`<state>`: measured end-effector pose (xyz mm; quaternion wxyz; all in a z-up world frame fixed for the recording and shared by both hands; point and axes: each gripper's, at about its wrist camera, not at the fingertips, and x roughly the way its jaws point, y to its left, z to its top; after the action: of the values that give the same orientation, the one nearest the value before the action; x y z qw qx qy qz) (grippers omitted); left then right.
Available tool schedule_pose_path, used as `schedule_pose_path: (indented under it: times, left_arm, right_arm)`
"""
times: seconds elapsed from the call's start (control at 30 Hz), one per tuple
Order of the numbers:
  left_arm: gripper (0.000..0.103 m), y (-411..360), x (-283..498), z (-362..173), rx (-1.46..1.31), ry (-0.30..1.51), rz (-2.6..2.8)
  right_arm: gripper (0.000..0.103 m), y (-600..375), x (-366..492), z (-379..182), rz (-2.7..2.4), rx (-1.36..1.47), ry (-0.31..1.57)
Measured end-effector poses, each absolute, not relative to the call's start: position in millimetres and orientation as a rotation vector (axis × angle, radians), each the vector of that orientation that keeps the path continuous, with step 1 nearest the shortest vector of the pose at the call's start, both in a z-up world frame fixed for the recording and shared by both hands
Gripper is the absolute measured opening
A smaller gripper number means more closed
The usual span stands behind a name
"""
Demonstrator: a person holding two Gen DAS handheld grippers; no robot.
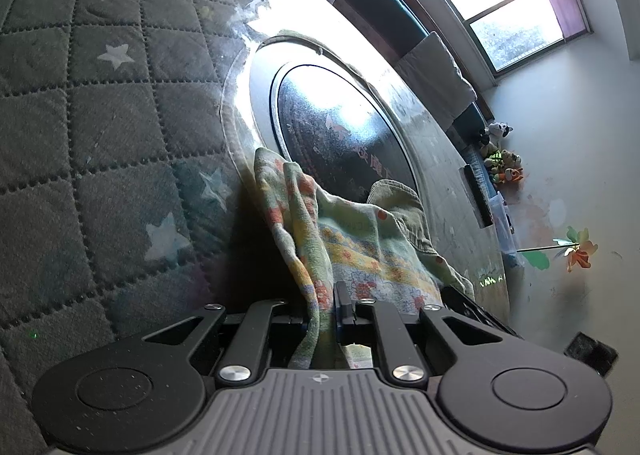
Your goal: Fold clothes
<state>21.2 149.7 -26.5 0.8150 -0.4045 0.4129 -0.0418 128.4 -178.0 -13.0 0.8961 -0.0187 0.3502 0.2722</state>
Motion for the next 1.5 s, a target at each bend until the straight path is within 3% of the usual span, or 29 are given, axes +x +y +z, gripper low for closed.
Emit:
schedule_pose_path:
  times: [0.23,0.33,0.4,0.57,0.73,0.83,0.93,1.0,1.5]
  left_arm:
    - [0.013,146.9,23.3,-26.0,-0.851,0.882,-0.088]
    - [0.013,145.8,24.1,-25.9,-0.848,0.884,-0.087]
    - [0.013,145.0,24.6,-25.9,-0.845,0.884,-0.087]
    - [0.013,143.7,25.5,-25.6,-0.843,0.885,-0.086]
    - [0.013,142.1,26.5,-24.9,-0.836,0.886,-0.083]
    - [0.013,141.7,26.9,-24.5,-0.831,0.886,-0.083]
    - [0.013,141.1,27.3,-24.0,-0.826,0.885,-0.081]
    - [0.013,140.2,27.7,-23.5,-0.819,0.884,-0.079]
    - [0.010,103.9,51.5,19.2,-0.651,0.837,-0.157]
  right_arm:
    - [0.009,-190.6,137.7,-13.7,0.490,-0.038,0.697]
    - [0.017,-197.4,134.5,-10.0,0.462,-0.034,0.674]
    - [0.042,-205.6,132.6,-7.9,0.441,-0.018,0.666]
    - [0.054,-222.0,131.9,-12.7,0.373,-0.007,0.685]
    - [0.055,-229.5,130.0,-21.3,0.371,0.039,0.706]
    - [0.054,-226.3,126.5,-22.3,0.383,0.043,0.703]
    - [0.039,-221.1,123.9,-21.8,0.390,0.035,0.702]
    - [0.011,-219.6,122.7,-21.4,0.388,0.042,0.705]
    - [0.008,-240.8,85.9,30.8,0.347,0.070,0.562]
